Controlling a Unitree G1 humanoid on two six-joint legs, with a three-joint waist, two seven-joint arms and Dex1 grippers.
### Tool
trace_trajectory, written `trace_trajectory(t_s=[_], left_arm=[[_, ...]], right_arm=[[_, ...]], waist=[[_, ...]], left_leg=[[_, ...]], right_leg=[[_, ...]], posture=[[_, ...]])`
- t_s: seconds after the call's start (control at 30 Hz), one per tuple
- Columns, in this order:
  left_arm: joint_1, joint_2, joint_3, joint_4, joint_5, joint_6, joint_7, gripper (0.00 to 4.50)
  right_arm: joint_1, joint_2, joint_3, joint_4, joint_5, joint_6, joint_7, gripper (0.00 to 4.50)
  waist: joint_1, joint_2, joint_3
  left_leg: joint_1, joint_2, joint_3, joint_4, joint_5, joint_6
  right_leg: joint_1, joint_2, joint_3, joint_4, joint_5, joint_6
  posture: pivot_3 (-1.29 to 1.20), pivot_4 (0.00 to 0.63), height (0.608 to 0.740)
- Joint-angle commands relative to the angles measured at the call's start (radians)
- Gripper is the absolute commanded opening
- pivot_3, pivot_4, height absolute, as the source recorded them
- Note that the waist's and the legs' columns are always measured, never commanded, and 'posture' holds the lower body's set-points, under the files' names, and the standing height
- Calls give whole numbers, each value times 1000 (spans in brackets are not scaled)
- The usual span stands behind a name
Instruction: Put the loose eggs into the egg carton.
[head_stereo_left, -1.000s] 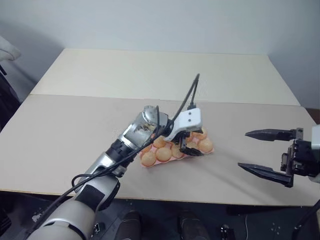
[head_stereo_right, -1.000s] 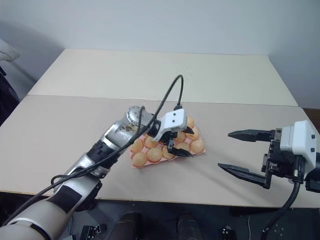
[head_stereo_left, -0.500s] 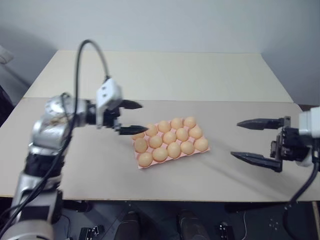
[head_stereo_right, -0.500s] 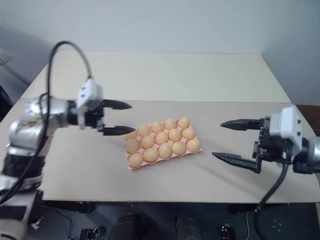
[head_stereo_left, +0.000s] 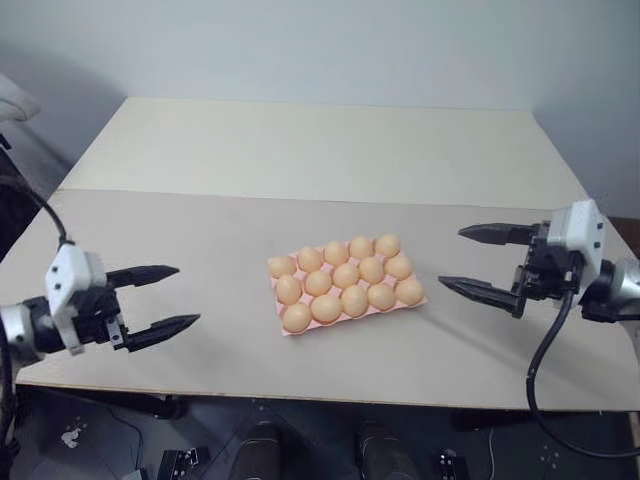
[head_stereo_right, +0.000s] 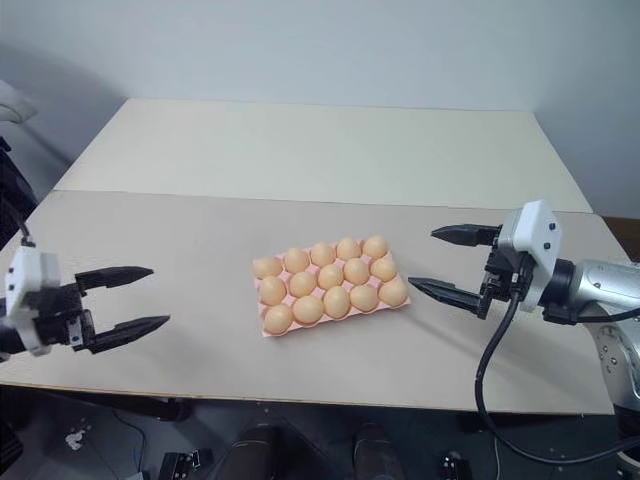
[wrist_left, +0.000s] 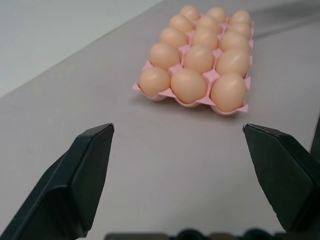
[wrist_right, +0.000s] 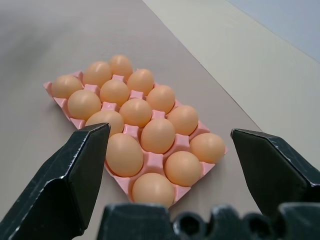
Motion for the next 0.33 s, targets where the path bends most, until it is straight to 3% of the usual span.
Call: trace_trajectory(t_s=[0.03,0.33], left_arm=[[-22,23,54,9,-56,-20,16,4478],[41,62,89,-45,-117,22,51,4478]], right_arm=[[37,-8,-66,-71,44,20,-8,4500],[41,-22,-45,-52,21,-4,22,4500]], waist=[[2,0,0],[-10,0,0]], left_leg=[[0,0,0,0,0,0],[1,1,0,-1,0,0]], right_leg=[[0,0,0,0,0,0],[0,1,0,1,0,-1]], posture=[[0,150,740],[0,150,740]])
